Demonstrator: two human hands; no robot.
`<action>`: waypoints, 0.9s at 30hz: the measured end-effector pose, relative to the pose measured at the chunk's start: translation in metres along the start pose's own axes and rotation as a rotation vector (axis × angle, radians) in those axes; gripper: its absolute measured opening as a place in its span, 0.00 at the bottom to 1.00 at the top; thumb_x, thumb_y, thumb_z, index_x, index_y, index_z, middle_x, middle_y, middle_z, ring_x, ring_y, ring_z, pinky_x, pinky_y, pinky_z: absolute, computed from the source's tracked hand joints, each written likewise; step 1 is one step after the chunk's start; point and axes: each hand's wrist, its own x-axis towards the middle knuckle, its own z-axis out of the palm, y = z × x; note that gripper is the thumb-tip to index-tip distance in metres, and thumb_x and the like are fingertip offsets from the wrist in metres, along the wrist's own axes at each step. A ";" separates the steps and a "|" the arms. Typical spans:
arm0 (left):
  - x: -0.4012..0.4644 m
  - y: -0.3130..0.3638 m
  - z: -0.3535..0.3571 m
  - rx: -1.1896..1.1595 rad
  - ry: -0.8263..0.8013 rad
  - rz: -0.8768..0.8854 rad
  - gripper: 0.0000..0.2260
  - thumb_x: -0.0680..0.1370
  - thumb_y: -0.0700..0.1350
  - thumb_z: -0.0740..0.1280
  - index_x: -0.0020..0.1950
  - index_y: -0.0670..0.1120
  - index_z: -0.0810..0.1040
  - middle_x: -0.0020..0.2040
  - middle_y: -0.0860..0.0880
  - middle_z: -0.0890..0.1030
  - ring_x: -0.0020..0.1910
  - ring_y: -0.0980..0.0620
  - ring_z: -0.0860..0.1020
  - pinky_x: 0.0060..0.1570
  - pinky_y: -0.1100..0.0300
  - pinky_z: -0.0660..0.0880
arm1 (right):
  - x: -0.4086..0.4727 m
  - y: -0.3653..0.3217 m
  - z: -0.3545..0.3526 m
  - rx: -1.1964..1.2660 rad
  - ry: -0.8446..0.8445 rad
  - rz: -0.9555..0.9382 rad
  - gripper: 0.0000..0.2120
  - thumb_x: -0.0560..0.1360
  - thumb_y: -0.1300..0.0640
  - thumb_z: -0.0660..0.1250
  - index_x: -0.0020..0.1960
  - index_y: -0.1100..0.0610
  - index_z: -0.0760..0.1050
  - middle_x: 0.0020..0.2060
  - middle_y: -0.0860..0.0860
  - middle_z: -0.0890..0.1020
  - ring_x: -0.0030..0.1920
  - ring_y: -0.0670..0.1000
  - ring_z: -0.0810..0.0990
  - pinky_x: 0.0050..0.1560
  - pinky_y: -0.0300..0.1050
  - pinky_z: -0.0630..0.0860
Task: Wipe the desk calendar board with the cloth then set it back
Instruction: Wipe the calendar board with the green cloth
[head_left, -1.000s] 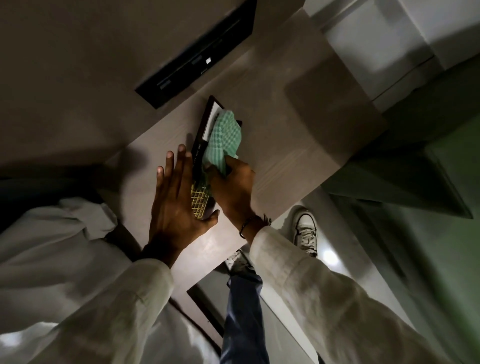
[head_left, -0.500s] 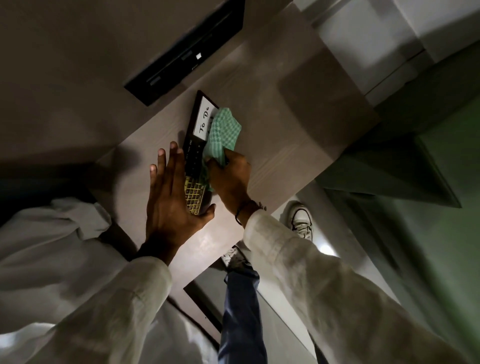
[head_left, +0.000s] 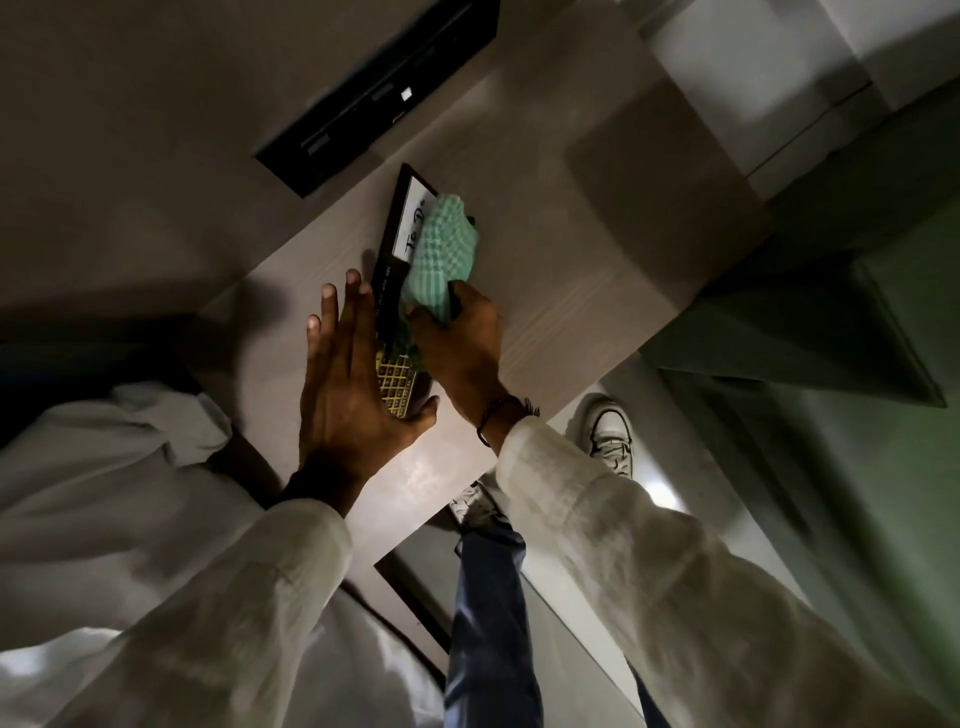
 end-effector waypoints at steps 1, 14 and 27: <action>0.000 0.000 0.000 -0.001 -0.003 -0.004 0.52 0.71 0.64 0.76 0.83 0.36 0.59 0.84 0.37 0.60 0.85 0.36 0.57 0.83 0.39 0.59 | 0.004 0.002 -0.003 -0.014 0.014 0.031 0.08 0.74 0.59 0.71 0.51 0.63 0.80 0.46 0.58 0.86 0.45 0.59 0.85 0.45 0.59 0.83; -0.001 0.006 0.001 -0.031 0.027 -0.004 0.51 0.71 0.62 0.75 0.84 0.38 0.56 0.84 0.35 0.61 0.84 0.34 0.59 0.82 0.37 0.59 | 0.012 -0.003 -0.007 -0.030 0.037 -0.045 0.08 0.75 0.61 0.69 0.51 0.64 0.83 0.45 0.59 0.87 0.43 0.57 0.85 0.44 0.52 0.84; -0.001 0.003 0.001 -0.037 0.012 -0.025 0.51 0.71 0.60 0.77 0.83 0.36 0.59 0.84 0.36 0.61 0.84 0.34 0.58 0.82 0.37 0.60 | 0.002 -0.002 -0.003 0.029 -0.027 -0.094 0.07 0.73 0.58 0.72 0.50 0.57 0.83 0.36 0.40 0.82 0.32 0.39 0.82 0.36 0.45 0.85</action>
